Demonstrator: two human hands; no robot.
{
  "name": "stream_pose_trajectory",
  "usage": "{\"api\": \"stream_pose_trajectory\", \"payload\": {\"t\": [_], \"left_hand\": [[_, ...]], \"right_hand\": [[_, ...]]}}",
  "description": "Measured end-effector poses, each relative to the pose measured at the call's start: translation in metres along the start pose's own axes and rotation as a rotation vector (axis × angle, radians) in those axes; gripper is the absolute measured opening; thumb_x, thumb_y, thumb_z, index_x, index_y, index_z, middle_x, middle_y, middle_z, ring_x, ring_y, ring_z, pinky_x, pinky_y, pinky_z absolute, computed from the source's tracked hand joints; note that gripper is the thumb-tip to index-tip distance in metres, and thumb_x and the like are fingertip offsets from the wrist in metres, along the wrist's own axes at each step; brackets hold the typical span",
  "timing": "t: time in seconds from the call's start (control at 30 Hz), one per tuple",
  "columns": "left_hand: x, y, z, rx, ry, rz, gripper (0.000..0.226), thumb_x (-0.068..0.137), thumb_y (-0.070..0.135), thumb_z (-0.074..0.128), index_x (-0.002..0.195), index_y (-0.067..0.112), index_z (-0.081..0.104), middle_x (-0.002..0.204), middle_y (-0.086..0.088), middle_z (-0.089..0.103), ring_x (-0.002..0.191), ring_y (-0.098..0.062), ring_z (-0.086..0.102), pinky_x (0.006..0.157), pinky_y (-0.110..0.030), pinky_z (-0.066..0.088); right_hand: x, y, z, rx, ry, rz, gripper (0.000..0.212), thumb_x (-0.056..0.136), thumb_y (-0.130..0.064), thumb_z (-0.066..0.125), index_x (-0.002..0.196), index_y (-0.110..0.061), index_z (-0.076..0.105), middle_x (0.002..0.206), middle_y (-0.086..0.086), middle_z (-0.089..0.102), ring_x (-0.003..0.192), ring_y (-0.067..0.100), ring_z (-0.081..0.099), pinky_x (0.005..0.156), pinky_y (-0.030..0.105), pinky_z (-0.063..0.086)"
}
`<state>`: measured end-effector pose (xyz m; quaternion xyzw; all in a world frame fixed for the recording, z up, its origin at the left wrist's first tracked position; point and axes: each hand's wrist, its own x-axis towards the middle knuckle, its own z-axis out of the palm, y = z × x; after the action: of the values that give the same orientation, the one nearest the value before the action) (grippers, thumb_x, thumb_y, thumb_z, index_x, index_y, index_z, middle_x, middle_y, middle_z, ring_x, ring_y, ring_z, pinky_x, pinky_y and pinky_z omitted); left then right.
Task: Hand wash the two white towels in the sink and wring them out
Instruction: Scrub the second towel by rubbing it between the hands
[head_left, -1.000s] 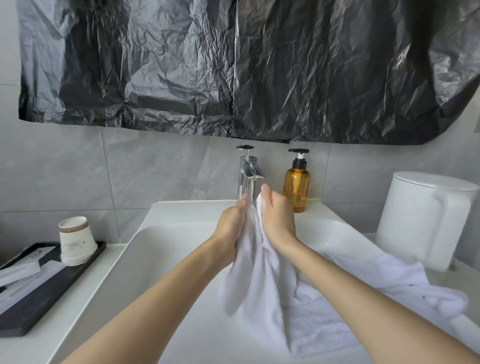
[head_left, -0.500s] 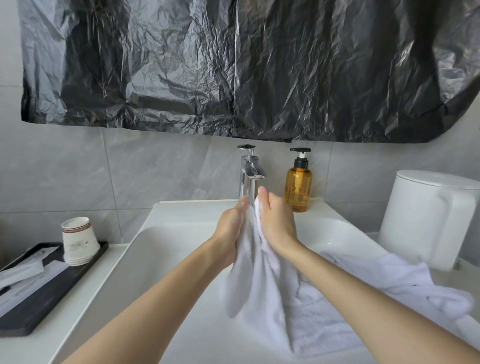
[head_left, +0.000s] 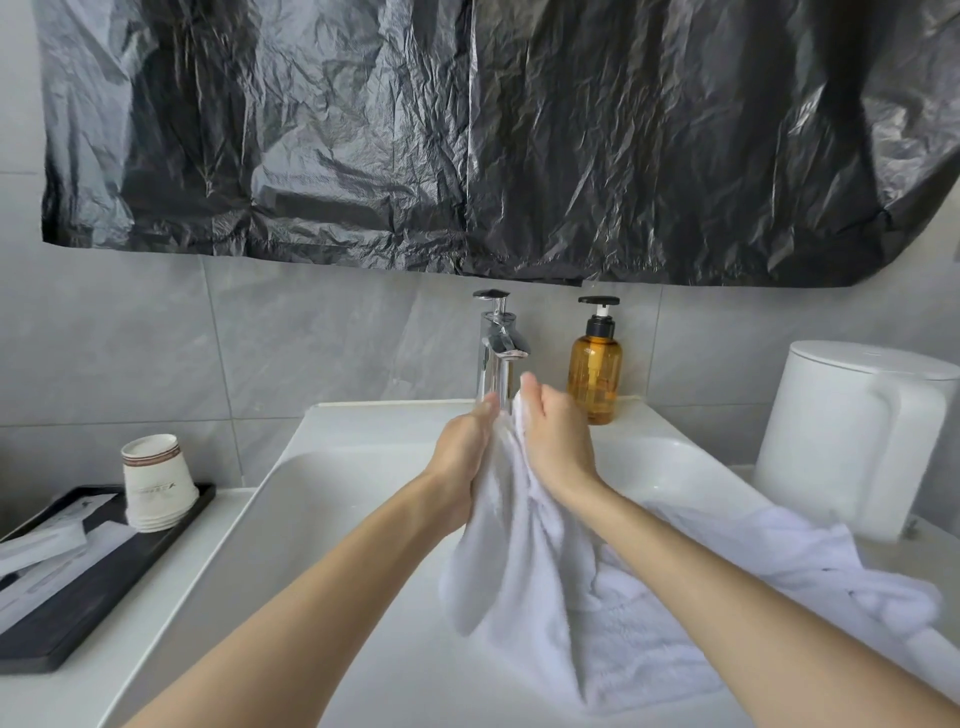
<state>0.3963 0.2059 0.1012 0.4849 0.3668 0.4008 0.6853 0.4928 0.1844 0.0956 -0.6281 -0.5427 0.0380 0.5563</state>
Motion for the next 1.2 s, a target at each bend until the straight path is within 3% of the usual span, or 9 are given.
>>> {"api": "stream_pose_trajectory", "payload": {"t": [0.13,0.23,0.37,0.5,0.63,0.9,0.97,1.1,1.2], "left_hand": [[0.001,0.001,-0.006,0.008,0.059,0.036,0.038,0.101,0.032,0.046,0.073,0.01,0.058,0.058,-0.007,0.062,0.058,-0.022,0.06,0.058,-0.028,0.046],[-0.002,0.003,-0.001,0.005,0.04,-0.005,0.04,0.103,0.036,0.044,0.082,0.01,0.066,0.068,-0.008,0.07,0.063,-0.022,0.067,0.063,-0.03,0.05],[0.001,0.0,-0.005,0.064,0.052,0.04,0.04,0.102,0.032,0.046,0.072,0.01,0.059,0.057,-0.005,0.063,0.057,-0.02,0.062,0.06,-0.028,0.047],[-0.006,0.004,0.0,0.049,0.03,-0.003,0.04,0.102,0.038,0.044,0.085,0.01,0.068,0.074,-0.008,0.072,0.069,-0.023,0.067,0.067,-0.03,0.052],[-0.001,0.001,-0.005,0.091,0.069,0.067,0.037,0.101,0.027,0.045,0.069,0.011,0.056,0.055,-0.004,0.06,0.057,-0.022,0.058,0.058,-0.028,0.044],[-0.004,0.005,-0.009,0.128,-0.087,0.044,0.033,0.098,0.024,0.043,0.074,0.007,0.058,0.059,-0.007,0.064,0.055,-0.019,0.064,0.055,-0.025,0.05],[-0.008,0.013,-0.007,0.158,-0.083,0.018,0.026,0.093,0.03,0.054,0.08,0.01,0.063,0.068,-0.008,0.068,0.063,-0.023,0.065,0.063,-0.028,0.051],[-0.002,0.017,-0.012,0.458,0.023,0.126,0.029,0.088,0.04,0.061,0.084,0.011,0.063,0.076,-0.006,0.063,0.07,-0.022,0.06,0.072,-0.029,0.045],[0.002,0.01,-0.015,0.746,-0.058,0.266,0.04,0.094,0.049,0.054,0.082,0.011,0.056,0.077,0.005,0.057,0.071,-0.016,0.054,0.074,-0.029,0.043]], "right_hand": [[-0.019,-0.007,0.007,-0.006,-0.067,-0.092,0.049,0.103,-0.039,0.034,0.061,-0.017,0.039,0.052,0.005,0.044,0.064,0.033,0.051,0.06,0.036,0.031],[-0.002,-0.004,0.003,0.014,0.008,0.0,0.05,0.104,-0.037,0.032,0.057,-0.021,0.031,0.052,-0.003,0.037,0.062,0.025,0.042,0.063,0.034,0.029],[-0.022,-0.008,0.006,0.003,-0.05,-0.098,0.045,0.103,-0.036,0.036,0.063,-0.017,0.045,0.062,0.012,0.058,0.068,0.032,0.052,0.061,0.037,0.035],[0.0,-0.004,0.004,0.007,0.03,0.029,0.05,0.104,-0.037,0.032,0.057,-0.021,0.031,0.053,-0.004,0.036,0.064,0.024,0.042,0.056,0.035,0.025],[-0.02,-0.008,0.006,-0.061,-0.071,-0.172,0.045,0.103,-0.035,0.038,0.061,-0.019,0.034,0.051,0.002,0.044,0.06,0.028,0.045,0.059,0.033,0.028],[-0.013,-0.007,-0.006,0.036,-0.201,-0.296,0.047,0.102,-0.034,0.042,0.058,-0.023,0.028,0.051,-0.009,0.025,0.049,0.008,0.026,0.052,0.029,0.023],[0.004,-0.015,-0.02,0.165,-0.118,-0.214,0.048,0.103,-0.031,0.043,0.059,-0.023,0.026,0.053,-0.01,0.023,0.048,0.004,0.023,0.052,0.028,0.02],[0.032,-0.019,-0.055,0.397,0.026,-0.084,0.049,0.102,-0.033,0.046,0.058,-0.024,0.026,0.056,-0.004,0.023,0.053,0.008,0.024,0.055,0.032,0.021],[0.036,-0.014,-0.07,0.536,0.02,-0.018,0.048,0.101,-0.038,0.045,0.059,-0.022,0.028,0.055,-0.003,0.026,0.051,0.01,0.026,0.051,0.03,0.023]]}}
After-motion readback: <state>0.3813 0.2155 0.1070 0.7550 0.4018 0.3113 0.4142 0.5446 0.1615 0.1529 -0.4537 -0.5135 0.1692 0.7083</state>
